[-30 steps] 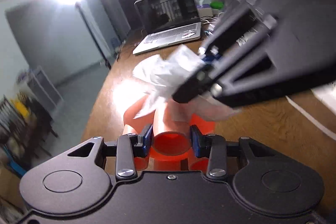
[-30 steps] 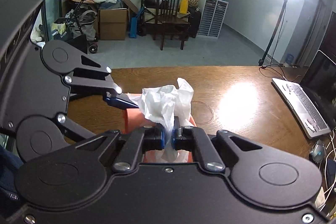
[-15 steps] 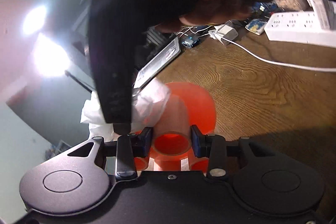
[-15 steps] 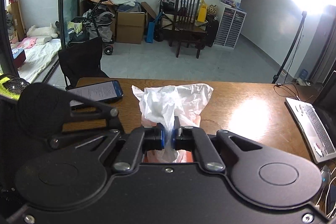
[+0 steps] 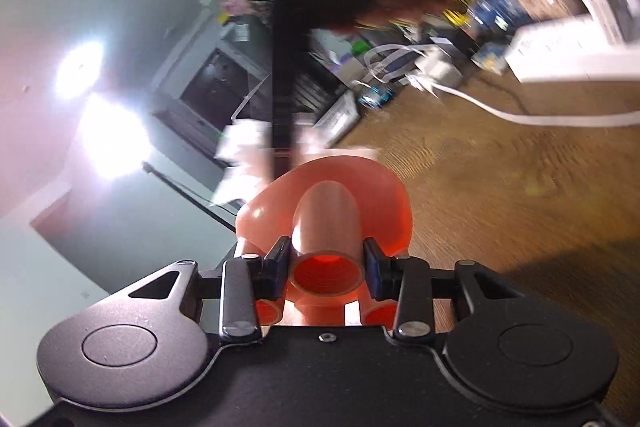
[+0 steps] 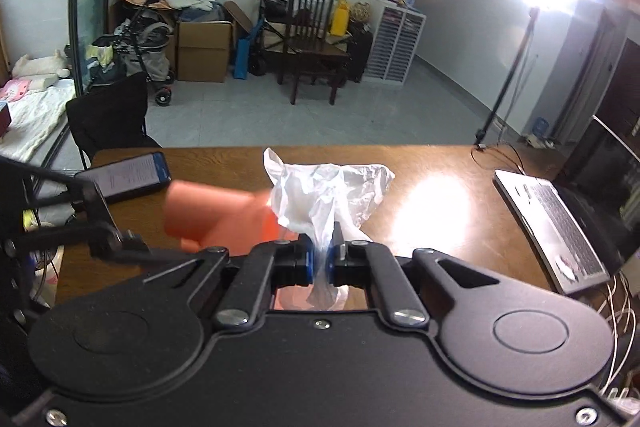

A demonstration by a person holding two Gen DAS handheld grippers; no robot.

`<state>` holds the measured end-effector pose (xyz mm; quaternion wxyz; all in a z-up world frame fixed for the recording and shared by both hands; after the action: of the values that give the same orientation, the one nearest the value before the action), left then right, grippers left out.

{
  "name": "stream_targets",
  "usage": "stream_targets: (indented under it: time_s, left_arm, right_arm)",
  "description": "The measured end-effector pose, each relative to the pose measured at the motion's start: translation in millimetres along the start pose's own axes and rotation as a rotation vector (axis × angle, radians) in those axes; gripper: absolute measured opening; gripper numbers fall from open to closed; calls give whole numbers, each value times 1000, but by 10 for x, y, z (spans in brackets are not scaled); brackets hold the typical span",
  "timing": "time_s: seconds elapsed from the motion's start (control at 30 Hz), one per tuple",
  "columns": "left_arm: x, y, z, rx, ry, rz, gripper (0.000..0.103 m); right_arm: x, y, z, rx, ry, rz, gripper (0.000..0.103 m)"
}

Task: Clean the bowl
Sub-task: 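Wipe the bowl's base between the legs with the right gripper's tissue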

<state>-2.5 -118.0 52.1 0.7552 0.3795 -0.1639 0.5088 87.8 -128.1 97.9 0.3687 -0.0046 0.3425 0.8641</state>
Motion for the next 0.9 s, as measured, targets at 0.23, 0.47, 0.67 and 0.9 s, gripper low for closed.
stream_targets:
  time_s: [0.23, 0.47, 0.67, 0.9]
  left_arm:
    - [322, 75, 125, -66, 278, -76, 37]
    - [519, 131, 268, -104, 410, -113, 37]
    - [661, 75, 219, -65, 529, -129, 37]
    - [899, -138, 76, 64, 837, -195, 37]
  right_arm:
    - [-237, 66, -342, 28, -84, -69, 7]
    - [-298, 181, -518, 24, -139, -92, 7]
    - [-304, 274, -589, 12, -187, -103, 7]
    - [-83, 310, -580, 14, -209, -69, 7]
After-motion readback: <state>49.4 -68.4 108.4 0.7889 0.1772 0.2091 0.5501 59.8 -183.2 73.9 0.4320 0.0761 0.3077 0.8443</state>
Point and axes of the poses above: each gripper's, at about its wrist camera, not at the fingertips, and y roughly against the way its jaws point, x to its left, z to its top, the point moved 8 cm from there along -y, roughly the way its jaws point, and after that the axes turned 7 degrees about -z, right-handed, at the moved point
